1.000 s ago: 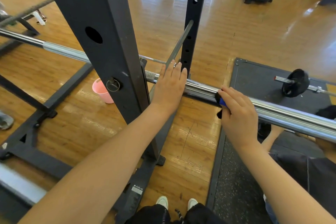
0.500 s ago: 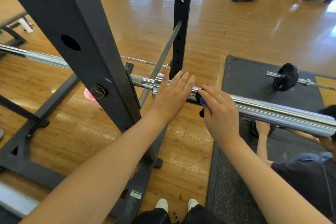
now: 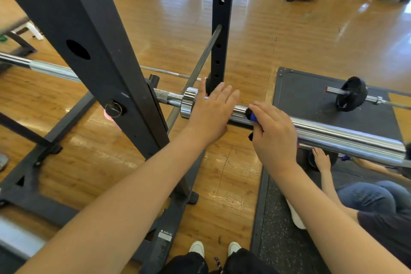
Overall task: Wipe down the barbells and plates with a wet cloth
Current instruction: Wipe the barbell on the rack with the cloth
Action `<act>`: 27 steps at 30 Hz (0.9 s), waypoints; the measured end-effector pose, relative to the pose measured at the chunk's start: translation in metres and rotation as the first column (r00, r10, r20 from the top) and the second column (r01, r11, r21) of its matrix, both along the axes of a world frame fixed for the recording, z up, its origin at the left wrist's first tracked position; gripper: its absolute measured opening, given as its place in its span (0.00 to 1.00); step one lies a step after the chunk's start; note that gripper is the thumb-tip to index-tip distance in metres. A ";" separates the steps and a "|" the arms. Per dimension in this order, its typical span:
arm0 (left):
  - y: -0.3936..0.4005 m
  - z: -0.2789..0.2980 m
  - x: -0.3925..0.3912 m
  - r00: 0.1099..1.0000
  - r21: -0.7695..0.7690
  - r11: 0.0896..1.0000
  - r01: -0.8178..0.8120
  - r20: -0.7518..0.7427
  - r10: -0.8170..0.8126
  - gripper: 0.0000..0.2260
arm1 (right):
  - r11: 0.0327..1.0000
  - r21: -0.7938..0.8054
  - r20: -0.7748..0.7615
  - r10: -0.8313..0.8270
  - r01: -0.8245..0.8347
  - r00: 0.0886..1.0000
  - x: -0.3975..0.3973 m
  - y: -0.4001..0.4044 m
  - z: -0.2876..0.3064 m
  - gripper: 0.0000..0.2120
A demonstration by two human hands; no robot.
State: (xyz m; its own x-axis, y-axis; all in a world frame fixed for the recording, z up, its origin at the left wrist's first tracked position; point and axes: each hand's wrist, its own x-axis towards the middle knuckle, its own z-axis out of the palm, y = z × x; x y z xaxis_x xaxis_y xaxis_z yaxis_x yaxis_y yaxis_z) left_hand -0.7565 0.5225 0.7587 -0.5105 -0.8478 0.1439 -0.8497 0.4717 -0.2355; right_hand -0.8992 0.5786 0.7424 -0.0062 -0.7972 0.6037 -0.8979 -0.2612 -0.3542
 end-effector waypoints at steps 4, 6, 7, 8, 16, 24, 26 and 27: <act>0.002 -0.010 -0.004 0.978 -0.042 0.998 0.057 -0.198 -0.064 0.27 | 0.998 -0.017 -0.049 0.066 -0.067 0.997 -0.008 0.000 -0.003 0.17; -0.001 -0.010 -0.004 0.964 -0.034 0.997 0.075 -0.253 -0.082 0.24 | 0.997 -0.024 -0.046 0.068 -0.069 0.997 -0.015 0.004 -0.004 0.16; -0.001 -0.008 -0.004 0.964 -0.019 0.997 0.076 -0.253 -0.078 0.24 | 0.998 -0.017 -0.037 0.062 -0.063 0.997 -0.018 0.006 -0.004 0.16; -0.001 -0.006 -0.005 0.967 0.008 0.997 0.076 -0.246 -0.071 0.24 | 0.998 -0.003 -0.024 0.056 -0.056 0.998 -0.021 0.009 -0.002 0.15; -0.006 0.000 -0.005 0.968 0.045 0.995 0.087 -0.240 -0.073 0.20 | 0.997 0.065 0.018 0.037 -0.038 0.999 -0.020 0.005 0.007 0.15; -0.003 0.002 -0.009 0.970 0.071 0.996 0.048 -0.243 -0.029 0.22 | 0.997 0.045 0.012 0.056 -0.057 0.998 -0.024 0.005 0.004 0.14; -0.003 0.001 -0.009 0.968 0.050 0.998 0.044 -0.249 -0.030 0.21 | 0.996 0.067 0.012 0.051 -0.052 0.999 -0.016 0.002 0.005 0.15; -0.002 0.001 -0.009 0.967 0.045 0.998 0.044 -0.254 -0.031 0.20 | 0.995 0.075 0.006 0.064 -0.064 0.998 -0.014 0.001 0.005 0.15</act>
State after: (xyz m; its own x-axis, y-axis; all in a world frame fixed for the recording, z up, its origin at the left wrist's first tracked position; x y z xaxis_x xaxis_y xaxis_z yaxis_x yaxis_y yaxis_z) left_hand -0.7657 0.5202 0.7600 -0.4946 -0.8379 0.2309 -0.8599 0.5103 0.0099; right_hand -0.9129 0.5792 0.7473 0.0446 -0.8389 0.5425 -0.8789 -0.2911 -0.3779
